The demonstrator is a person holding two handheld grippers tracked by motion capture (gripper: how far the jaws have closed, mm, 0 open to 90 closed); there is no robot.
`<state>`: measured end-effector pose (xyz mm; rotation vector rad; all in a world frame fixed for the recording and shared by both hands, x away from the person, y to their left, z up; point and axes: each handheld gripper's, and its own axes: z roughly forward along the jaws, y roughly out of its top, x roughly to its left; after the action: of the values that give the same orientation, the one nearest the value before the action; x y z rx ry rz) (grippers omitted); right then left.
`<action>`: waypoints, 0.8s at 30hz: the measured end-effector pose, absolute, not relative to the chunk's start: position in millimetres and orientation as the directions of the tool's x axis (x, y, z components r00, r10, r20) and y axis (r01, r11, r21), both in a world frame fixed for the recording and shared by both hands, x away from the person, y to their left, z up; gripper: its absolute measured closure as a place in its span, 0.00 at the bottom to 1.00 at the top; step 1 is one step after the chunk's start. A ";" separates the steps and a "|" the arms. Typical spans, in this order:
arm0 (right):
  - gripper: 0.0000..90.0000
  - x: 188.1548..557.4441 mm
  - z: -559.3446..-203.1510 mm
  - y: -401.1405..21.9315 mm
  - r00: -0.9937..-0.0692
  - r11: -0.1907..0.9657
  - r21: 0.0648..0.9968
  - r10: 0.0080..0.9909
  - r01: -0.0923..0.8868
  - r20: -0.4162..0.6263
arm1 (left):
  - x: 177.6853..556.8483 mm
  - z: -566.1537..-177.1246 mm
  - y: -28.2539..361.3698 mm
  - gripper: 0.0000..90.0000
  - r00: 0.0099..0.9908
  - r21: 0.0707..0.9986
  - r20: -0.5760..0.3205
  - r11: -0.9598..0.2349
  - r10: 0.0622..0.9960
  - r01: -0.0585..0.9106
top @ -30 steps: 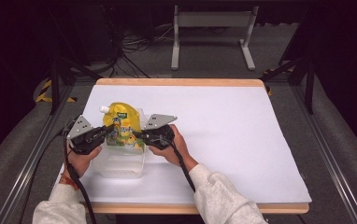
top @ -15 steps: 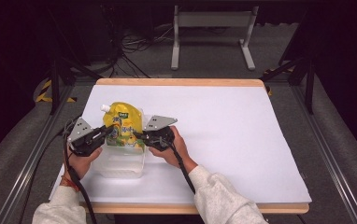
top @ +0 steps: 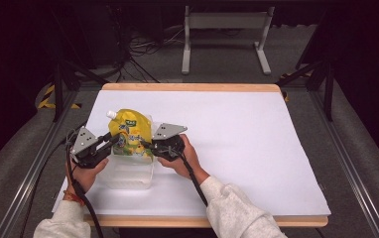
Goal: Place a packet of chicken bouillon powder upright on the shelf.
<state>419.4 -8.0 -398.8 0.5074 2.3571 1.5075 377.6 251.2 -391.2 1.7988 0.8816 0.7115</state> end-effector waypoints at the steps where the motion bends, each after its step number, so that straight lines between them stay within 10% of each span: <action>1: 0.94 419.2 -398.1 -8.0 -0.894 0.389 0.912 0.445 0.130 -0.062 | 376.9 -390.5 251.7 0.85 0.569 0.933 0.077 -0.261 0.819 0.249; 24: 0.83 413.2 -376.6 -16.6 -0.878 0.391 0.916 0.465 0.087 -0.115 | 349.7 -371.4 245.2 0.77 0.571 0.949 0.109 -0.257 0.813 0.185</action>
<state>413.2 -16.6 -376.6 0.4785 2.3013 1.4834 349.7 245.2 -371.4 1.7595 0.8262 0.7525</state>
